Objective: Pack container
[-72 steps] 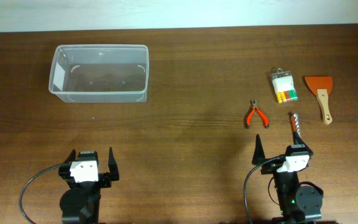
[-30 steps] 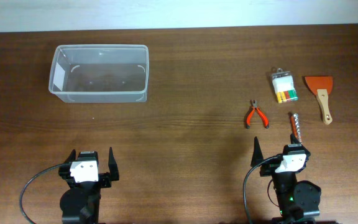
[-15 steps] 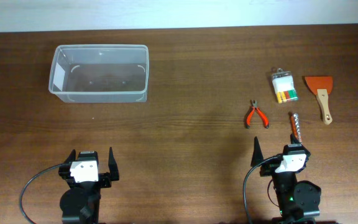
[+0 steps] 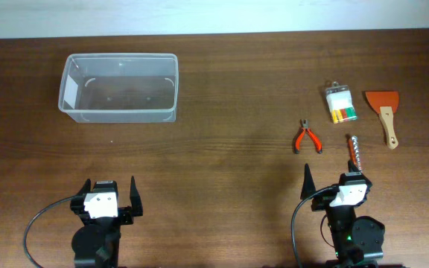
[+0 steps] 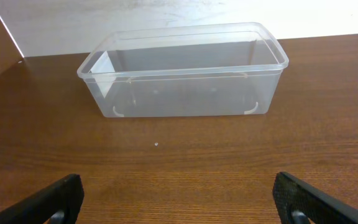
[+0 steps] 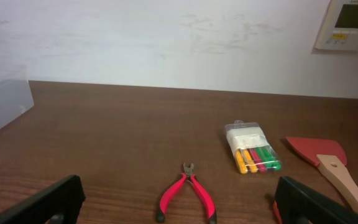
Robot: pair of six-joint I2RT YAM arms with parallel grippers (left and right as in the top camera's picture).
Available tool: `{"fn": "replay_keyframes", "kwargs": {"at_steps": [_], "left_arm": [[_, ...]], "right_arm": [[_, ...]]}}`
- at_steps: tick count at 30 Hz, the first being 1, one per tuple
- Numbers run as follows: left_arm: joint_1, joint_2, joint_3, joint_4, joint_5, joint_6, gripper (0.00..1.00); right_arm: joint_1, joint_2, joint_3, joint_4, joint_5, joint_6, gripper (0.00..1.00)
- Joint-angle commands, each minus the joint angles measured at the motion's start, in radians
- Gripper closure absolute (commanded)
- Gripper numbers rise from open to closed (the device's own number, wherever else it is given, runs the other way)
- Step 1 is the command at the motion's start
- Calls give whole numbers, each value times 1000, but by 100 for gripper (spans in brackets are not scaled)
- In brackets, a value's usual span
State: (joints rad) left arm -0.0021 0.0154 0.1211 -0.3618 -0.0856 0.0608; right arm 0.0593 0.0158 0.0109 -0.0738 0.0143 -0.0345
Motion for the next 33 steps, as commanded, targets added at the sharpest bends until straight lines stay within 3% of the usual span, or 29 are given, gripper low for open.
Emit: {"fn": "replay_keyframes", "kwargs": {"at_steps": [1,33], "left_arm": [[6,-9,-10,1,-5,16,1],[6,-10,-10,11,-14,16,1]], "right_arm": [[-9,-10,-5,-6,-3,-2,1],[-8,-10,-5,-5,20,-39,1]]}}
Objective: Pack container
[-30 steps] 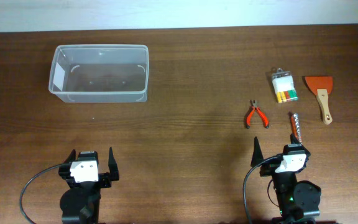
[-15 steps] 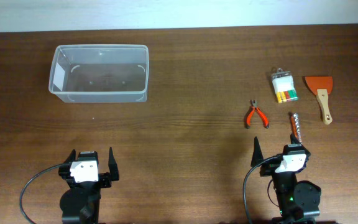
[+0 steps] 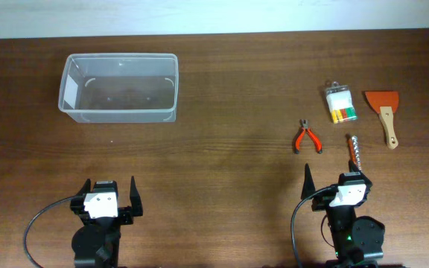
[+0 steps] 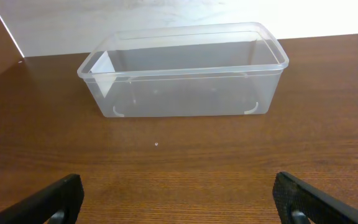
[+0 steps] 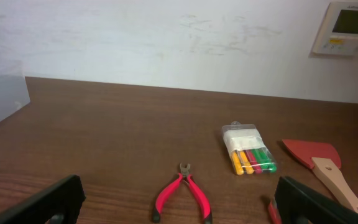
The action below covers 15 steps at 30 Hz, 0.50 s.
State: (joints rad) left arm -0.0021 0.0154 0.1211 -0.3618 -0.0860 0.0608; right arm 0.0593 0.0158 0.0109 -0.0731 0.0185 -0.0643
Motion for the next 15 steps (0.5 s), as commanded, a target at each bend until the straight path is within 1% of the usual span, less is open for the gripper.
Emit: {"fn": "replay_keyframes", "kwargs": {"at_steps": [1,3,6,7,8,10,11,13,15], "left_arm": [[6,-10,-10,22,-14,16,1],[6,-10,-10,68,-5,16,1],[6,-10,-9,189,158,15,1],[6,-10,-8,226,217,0,1],[6,-9,-8,254,245,-42,1],[6,-9,-1,264,248,-125,1],[6,-6,10,264,248,-140,1],[7,9,43,264,238,-139,1],[10,66,134,233,196,-138,1]], "right_arm": [[-8,-10,-5,-6,16,-10,1],[-8,-10,-5,-6,16,-10,1],[-8,-10,-5,-6,16,-9,1],[-8,-10,-5,-6,16,-9,1],[-8,-10,-5,-6,16,-9,1],[-8,-10,-5,-6,16,-10,1],[-8,-10,-5,-6,16,-10,1],[-8,-10,-5,-6,16,-9,1],[-8,-10,-5,-6,16,-10,1]]}}
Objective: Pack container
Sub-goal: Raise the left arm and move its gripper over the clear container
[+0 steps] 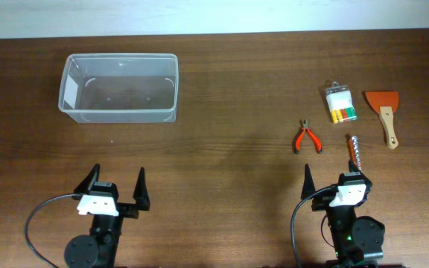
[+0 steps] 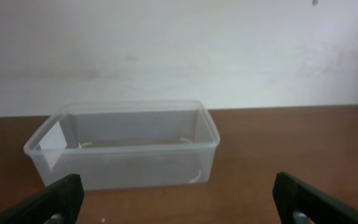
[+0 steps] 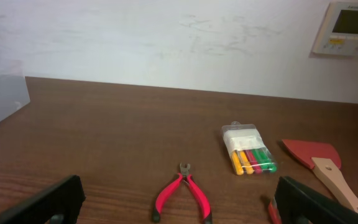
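A clear plastic container (image 1: 118, 117) stands at the far left of the table; in the left wrist view the container (image 2: 123, 165) shows ahead and looks empty. Red-handled pliers (image 1: 307, 138), a pack of coloured markers (image 1: 340, 104), a scraper (image 1: 384, 113) with a red blade and a red-handled screw tool (image 1: 354, 151) lie at the right. My left gripper (image 1: 116, 181) is open near the front edge, well short of the container. My right gripper (image 1: 331, 182) is open just short of the pliers (image 3: 182, 198) and markers (image 3: 248, 149).
The brown wooden table (image 1: 222, 89) meets a white wall (image 3: 166, 43) at the back. A wall thermostat (image 3: 352, 28) shows at the upper right of the right wrist view. The scraper (image 3: 321, 162) lies at the right edge there.
My left gripper has shifted: its wrist view now looks more level, with the container lower in the picture and the wall filling the top. Overhead its fingers stand wider apart. The right arm is unchanged.
Both grippers stood open near the front edge, left facing the container, right facing the tools. By the second moment the right wrist view had shifted slightly. Now the left wrist has changed its pose. No object has moved.
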Robot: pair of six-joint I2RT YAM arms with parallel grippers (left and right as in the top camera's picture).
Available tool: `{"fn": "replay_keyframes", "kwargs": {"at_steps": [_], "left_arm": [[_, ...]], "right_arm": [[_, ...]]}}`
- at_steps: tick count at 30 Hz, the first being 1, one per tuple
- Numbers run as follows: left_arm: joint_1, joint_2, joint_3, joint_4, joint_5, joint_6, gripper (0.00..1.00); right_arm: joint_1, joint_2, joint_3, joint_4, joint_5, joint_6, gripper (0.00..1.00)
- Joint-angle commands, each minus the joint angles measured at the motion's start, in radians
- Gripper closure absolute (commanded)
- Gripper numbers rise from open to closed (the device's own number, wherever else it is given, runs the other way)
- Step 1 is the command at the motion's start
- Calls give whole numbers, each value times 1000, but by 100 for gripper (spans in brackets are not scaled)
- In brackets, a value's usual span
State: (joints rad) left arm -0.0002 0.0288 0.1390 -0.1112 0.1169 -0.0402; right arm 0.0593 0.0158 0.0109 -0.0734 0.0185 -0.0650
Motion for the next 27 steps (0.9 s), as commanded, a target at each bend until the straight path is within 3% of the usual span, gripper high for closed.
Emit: {"fn": "replay_keyframes", "kwargs": {"at_steps": [1,3,5,11,17,22,25,27], "left_arm": [[13,91,166,-48,-13,-33,1],[21,167,251,-109,-11,-15,1],[29,361,441,-231,2,25,1],[29,905,1061,-528,219,245,0],[29,1199,1403,-508,358,253,1],[5,1480,1754,-716,275,236,1],[-63,1653,2016,-984,49,237,1],[-96,1701,2068,-1028,-23,237,1]], "right_arm": [[-8,-10,-5,-5,16,-8,1],[-8,-10,-5,-5,16,-9,1],[-8,-10,-5,-5,16,-9,1],[-8,-10,-5,-5,16,-9,1],[-8,-10,-5,-5,16,-8,1],[-8,-10,-5,-5,16,-8,1],[-8,-10,-5,-5,16,-9,1],[-8,-10,-5,-5,16,-9,1]]}}
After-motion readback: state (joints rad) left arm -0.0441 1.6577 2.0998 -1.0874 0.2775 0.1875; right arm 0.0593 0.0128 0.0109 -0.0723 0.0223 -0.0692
